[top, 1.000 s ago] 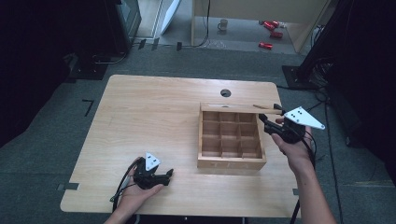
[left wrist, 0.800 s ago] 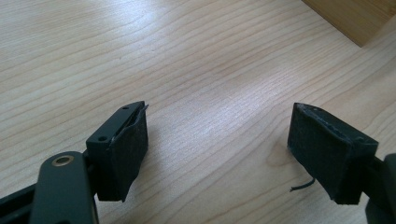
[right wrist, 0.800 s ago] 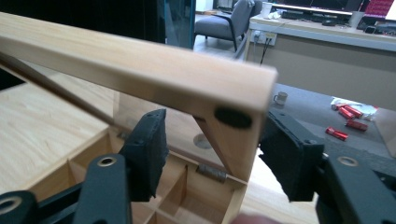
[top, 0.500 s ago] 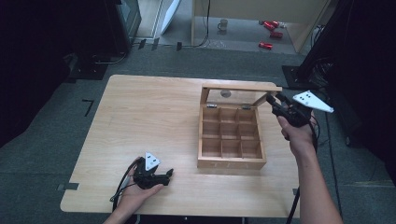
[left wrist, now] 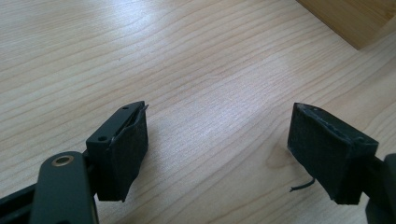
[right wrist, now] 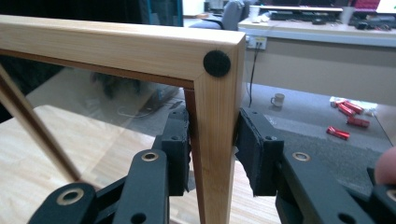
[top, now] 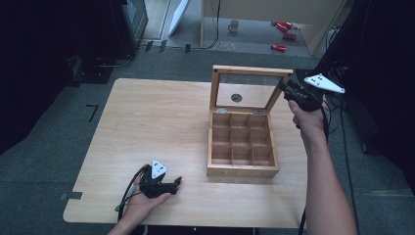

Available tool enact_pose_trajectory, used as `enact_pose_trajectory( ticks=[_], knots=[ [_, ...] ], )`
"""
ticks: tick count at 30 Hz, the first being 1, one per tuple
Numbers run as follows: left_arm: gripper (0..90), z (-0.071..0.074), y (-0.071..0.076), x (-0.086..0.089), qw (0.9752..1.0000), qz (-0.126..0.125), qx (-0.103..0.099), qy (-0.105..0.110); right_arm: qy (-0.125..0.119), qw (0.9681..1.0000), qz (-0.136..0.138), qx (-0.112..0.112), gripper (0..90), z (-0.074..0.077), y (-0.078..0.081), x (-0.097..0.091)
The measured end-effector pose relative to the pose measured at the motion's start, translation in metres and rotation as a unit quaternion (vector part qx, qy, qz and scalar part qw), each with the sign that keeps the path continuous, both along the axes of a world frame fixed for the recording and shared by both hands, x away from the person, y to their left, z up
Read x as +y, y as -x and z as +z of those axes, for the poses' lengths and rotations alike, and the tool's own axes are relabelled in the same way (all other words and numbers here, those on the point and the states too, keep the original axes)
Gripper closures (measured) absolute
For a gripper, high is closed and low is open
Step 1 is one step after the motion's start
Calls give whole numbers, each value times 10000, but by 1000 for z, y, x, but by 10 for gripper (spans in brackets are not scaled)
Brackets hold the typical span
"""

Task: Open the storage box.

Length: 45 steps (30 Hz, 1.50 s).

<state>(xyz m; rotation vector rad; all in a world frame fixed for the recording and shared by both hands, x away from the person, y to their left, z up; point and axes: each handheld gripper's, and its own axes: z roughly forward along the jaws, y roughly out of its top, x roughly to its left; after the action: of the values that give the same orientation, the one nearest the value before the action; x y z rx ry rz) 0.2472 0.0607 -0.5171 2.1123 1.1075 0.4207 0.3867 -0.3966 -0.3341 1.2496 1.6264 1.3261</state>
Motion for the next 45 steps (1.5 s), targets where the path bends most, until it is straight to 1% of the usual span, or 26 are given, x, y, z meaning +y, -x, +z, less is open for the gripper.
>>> enact_pose_trajectory(
  ticks=[1, 3, 4, 5, 6, 7, 8, 9, 10, 15, 19, 22, 27, 28, 29, 34, 37, 39, 40, 42, 44, 45],
  knots=[
    [209, 0, 0, 0, 10000, -4, 4, -11, -31, 9999, -98, 43, 664, 1, -7, 2],
    [209, 0, 0, 0, 10000, 4, 1, -21, -55, 9997, -219, 95, 666, 2, -14, 4],
    [209, 0, 0, 0, 10000, 34, -16, -33, -55, 9997, -219, 95, 666, 2, -14, 4],
    [206, 0, 0, -1, 10000, 55, -26, -57, -79, 9992, -352, 169, 667, 4, -23, 6],
    [206, 0, 1, -1, 9999, 63, -30, -76, -79, 9992, -352, 169, 667, 4, -23, 6],
    [202, 0, 1, -1, 9999, 76, -24, -104, -86, 9990, -393, 190, 668, 4, -26, 7],
    [194, 0, 1, -1, 9999, 78, -34, -130, -126, 9984, -485, 261, 669, 5, -33, 8],
    [192, -1, 1, -2, 9997, 85, -65, -202, -149, 9980, -534, 299, 670, 5, -37, 9],
    [187, -1, 1, -2, 9997, 85, -65, -202, -149, 9980, -534, 299, 670, 5, -37, 9],
    [173, -1, 2, -3, 9997, 115, -78, -214, -205, 9959, -779, 419, 674, 4, -55, 13],
    [171, -1, 2, -3, 9997, 119, -86, -211, -182, 9945, -915, 476, 675, 4, -62, 17],
    [170, -1, 2, -3, 9997, 119, -90, -210, -196, 9948, -880, 469, 673, 3, -64, 15],
    [168, -2, 3, -3, 9997, 126, -92, -206, -218, 9949, -863, 479, 667, 2, -65, 15],
    [168, -2, 3, -3, 9997, 127, -92, -206, -248, 9949, -851, 490, 655, 2, -65, 14],
    [168, -2, 3, -3, 9996, 122, -101, -215, -355, 9951, -773, 506, 608, 1, -64, 14],
    [166, -2, 3, -3, 9996, 126, -97, -217, -451, 9954, -704, 476, 603, -1, -60, 13],
    [164, -2, 3, -3, 9996, 125, -98, -215, -473, 9956, -674, 443, 601, -2, -52, 12],
    [164, -2, 3, -3, 9996, 123, -98, -216, -479, 9958, -657, 428, 600, -2, -49, 11],
    [162, -2, 3, -3, 9996, 121, -97, -216, -480, 9961, -622, 412, 593, -3, -42, 10],
    [161, -2, 3, -3, 9996, 114, -93, -222, -482, 9962, -600, 410, 589, -4, -39, 10],
    [160, -2, 3, -3, 9996, 110, -92, -226, -482, 9964, -560, 409, 575, -6, -30, 11],
    [160, -2, 3, -3, 9996, 109, -93, -228, -380, 9973, -480, 415, 556, -9, -21, 12]
  ],
)
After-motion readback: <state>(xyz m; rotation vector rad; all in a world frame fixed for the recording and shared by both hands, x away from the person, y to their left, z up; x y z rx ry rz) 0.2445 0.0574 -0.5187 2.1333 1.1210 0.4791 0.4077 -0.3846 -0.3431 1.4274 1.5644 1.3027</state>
